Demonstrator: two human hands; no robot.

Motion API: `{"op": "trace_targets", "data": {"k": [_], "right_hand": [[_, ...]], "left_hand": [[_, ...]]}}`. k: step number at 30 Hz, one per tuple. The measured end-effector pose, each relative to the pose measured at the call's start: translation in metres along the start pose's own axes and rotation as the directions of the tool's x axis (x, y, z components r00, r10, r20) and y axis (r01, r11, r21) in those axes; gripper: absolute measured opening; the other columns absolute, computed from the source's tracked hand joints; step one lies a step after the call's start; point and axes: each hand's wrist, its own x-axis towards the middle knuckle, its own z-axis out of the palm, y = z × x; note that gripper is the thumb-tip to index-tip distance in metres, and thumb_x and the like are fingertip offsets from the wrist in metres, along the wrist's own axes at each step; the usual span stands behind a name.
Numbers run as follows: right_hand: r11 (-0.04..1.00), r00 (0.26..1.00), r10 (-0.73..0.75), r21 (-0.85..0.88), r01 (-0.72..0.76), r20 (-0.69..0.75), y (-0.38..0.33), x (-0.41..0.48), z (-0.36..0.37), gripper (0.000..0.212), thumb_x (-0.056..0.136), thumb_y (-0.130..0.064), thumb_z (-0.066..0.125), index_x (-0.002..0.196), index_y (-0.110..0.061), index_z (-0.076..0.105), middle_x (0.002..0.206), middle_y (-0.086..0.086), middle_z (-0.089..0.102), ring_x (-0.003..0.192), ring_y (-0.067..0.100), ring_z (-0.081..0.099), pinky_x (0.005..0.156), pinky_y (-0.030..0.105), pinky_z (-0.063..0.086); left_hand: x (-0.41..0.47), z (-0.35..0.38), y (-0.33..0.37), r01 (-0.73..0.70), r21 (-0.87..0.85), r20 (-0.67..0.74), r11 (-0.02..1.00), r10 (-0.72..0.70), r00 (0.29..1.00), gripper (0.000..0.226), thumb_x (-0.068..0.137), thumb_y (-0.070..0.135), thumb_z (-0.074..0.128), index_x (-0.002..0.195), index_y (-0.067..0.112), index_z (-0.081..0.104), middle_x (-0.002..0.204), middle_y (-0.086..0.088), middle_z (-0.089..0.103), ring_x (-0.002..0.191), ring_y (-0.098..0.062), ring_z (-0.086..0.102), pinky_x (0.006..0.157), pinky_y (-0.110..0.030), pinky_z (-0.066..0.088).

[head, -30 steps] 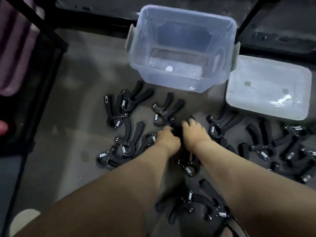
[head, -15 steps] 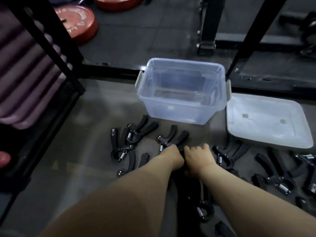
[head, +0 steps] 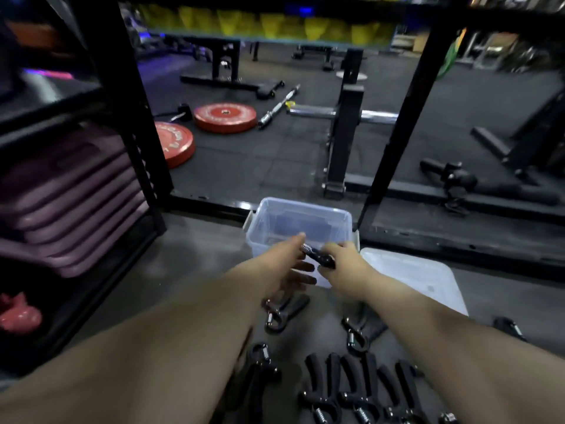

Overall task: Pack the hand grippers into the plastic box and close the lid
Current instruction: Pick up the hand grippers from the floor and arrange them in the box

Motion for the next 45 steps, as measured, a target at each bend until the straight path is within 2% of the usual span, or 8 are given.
{"op": "trace_targets", "data": {"k": [5, 9, 12, 20, 27, 32, 39, 45], "right_hand": [[0.984, 0.982, -0.169, -0.075, 0.162, -0.091, -0.048, -0.044, -0.048, 0.028, 0.087, -0.024, 0.050, 0.114, -0.033, 0.053, 0.114, 0.000, 0.054, 0.100, 0.023, 0.057, 0.084, 0.039, 0.049], [0.987, 0.974, -0.149, 0.036, 0.158, -0.169, -0.071, -0.084, -0.081, 0.035, 0.086, -0.043, 0.056, 0.119, -0.047, 0.043, 0.120, -0.013, 0.056, 0.113, 0.015, 0.055, 0.096, 0.040, 0.046], [0.958, 0.996, -0.050, 0.277, 0.070, -0.078, -0.090, -0.108, -0.112, 0.048, 0.093, -0.044, 0.056, 0.134, -0.033, 0.034, 0.129, -0.006, 0.051, 0.112, 0.016, 0.055, 0.081, 0.026, 0.052], [0.803, 0.981, -0.036, 0.590, -0.085, 0.191, -0.098, -0.130, -0.133, 0.014, 0.099, -0.023, 0.056, 0.095, -0.009, 0.055, 0.071, 0.011, 0.051, 0.063, 0.020, 0.048, 0.064, 0.034, 0.045], [0.765, 0.932, 0.311, 0.533, -0.363, 0.188, -0.049, -0.058, -0.097, 0.029, 0.095, -0.011, 0.056, 0.067, -0.011, 0.048, 0.054, 0.009, 0.046, 0.042, 0.019, 0.040, 0.046, 0.024, 0.037], [0.626, 0.876, 0.427, 0.626, -0.465, 0.224, -0.018, 0.021, -0.058, 0.024, 0.099, -0.009, 0.049, 0.075, -0.011, 0.047, 0.055, 0.007, 0.043, 0.046, 0.016, 0.039, 0.045, 0.022, 0.041], [0.522, 0.832, 0.500, 0.682, -0.512, 0.242, 0.017, 0.109, -0.018, 0.024, 0.098, -0.012, 0.053, 0.075, -0.011, 0.048, 0.057, 0.007, 0.044, 0.047, 0.016, 0.039, 0.047, 0.026, 0.041], [0.381, 0.784, 0.577, 0.773, -0.507, 0.229, 0.054, 0.140, 0.014, 0.020, 0.095, -0.010, 0.057, 0.080, -0.016, 0.045, 0.060, 0.004, 0.047, 0.052, 0.016, 0.043, 0.050, 0.026, 0.044]], "left_hand": [[-0.064, 0.006, 0.039, -0.254, 0.084, 0.013, 0.964, 0.254, 0.967, 0.022, 0.097, 0.023, 0.058, 0.106, 0.004, 0.065, 0.096, -0.016, 0.074, 0.088, -0.031, 0.072, 0.086, -0.043, 0.057], [-0.106, -0.001, 0.054, -0.390, 0.188, -0.017, 0.901, 0.400, 0.916, 0.017, 0.095, 0.010, 0.055, 0.085, 0.014, 0.068, 0.071, -0.005, 0.069, 0.068, -0.019, 0.066, 0.070, -0.035, 0.051], [-0.130, -0.007, 0.064, -0.409, 0.110, 0.031, 0.906, 0.408, 0.912, 0.013, 0.097, 0.014, 0.057, 0.095, 0.007, 0.067, 0.090, -0.016, 0.070, 0.080, -0.026, 0.063, 0.074, -0.038, 0.053], [-0.165, 0.012, 0.098, -0.349, 0.360, 0.123, 0.865, 0.327, 0.937, 0.036, 0.103, 0.032, 0.048, 0.110, 0.000, 0.061, 0.094, -0.014, 0.071, 0.075, -0.025, 0.068, 0.078, -0.037, 0.060], [-0.092, -0.049, 0.092, -0.002, 0.942, -0.051, 0.335, 0.150, 0.987, 0.032, 0.097, 0.029, 0.045, 0.107, 0.007, 0.065, 0.090, 0.004, 0.069, 0.065, -0.016, 0.067, 0.056, -0.029, 0.052], [0.007, -0.084, 0.060, 0.069, 0.996, -0.055, -0.061, 0.211, 0.976, 0.031, 0.097, 0.026, 0.047, 0.121, 0.010, 0.059, 0.121, -0.009, 0.062, 0.110, -0.028, 0.060, 0.090, -0.034, 0.048], [0.144, -0.089, 0.010, 0.033, 0.999, -0.021, -0.031, 0.320, 0.947, 0.037, 0.101, 0.031, 0.034, 0.133, 0.016, 0.044, 0.147, -0.011, 0.037, 0.137, -0.031, 0.033, 0.111, -0.039, 0.026], [0.192, -0.089, -0.006, 0.143, 0.832, -0.455, 0.535, 0.513, 0.728, 0.072, 0.094, 0.026, 0.047, 0.155, 0.022, 0.009, 0.163, -0.006, -0.008, 0.150, -0.027, -0.002, 0.121, -0.039, 0.008]]}}
